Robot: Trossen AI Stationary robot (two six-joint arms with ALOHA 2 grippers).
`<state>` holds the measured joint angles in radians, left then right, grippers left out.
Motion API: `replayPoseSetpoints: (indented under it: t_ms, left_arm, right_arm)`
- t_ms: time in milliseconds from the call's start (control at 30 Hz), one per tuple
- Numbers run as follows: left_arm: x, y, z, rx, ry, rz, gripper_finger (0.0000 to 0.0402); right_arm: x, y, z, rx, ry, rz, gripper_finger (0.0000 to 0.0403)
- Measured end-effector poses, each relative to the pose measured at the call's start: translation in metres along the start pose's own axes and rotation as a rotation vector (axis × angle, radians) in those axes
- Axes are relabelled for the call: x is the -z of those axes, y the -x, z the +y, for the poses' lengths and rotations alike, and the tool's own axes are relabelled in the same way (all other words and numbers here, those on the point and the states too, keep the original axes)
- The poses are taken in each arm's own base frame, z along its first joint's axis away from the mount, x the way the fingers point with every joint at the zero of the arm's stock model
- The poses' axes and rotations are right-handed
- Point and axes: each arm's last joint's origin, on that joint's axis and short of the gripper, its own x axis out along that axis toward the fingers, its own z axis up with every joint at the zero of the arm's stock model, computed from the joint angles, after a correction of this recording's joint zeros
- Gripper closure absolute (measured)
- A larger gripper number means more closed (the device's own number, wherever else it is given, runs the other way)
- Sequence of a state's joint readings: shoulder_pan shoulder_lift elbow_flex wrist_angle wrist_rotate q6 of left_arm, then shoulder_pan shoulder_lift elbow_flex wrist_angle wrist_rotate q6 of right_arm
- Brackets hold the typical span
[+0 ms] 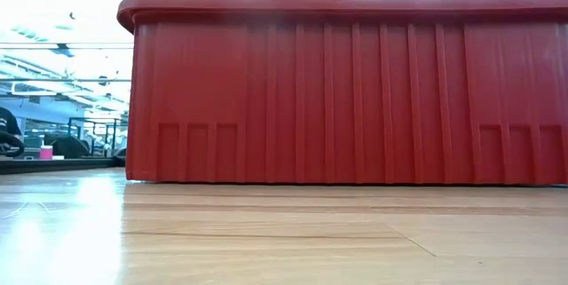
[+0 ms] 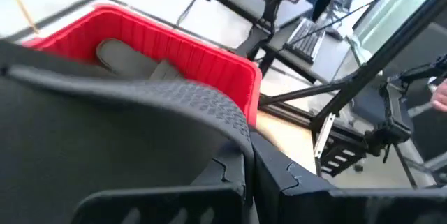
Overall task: Pick and place slides into bin
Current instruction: Put the black slipper into the red bin
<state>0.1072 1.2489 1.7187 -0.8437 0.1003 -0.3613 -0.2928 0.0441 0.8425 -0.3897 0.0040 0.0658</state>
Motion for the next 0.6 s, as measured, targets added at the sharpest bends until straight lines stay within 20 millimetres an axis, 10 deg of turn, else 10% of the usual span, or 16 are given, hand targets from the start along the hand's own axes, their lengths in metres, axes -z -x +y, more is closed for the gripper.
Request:
replayPoseSetpoints:
  t_ms: [600]
  left_arm:
    - [-0.030, -0.153, 0.115, 0.017, -0.194, 0.318, 0.0401]
  right_arm:
    - [0.009, -0.004, -0.004, 0.106, -0.076, 0.021, 0.0403]
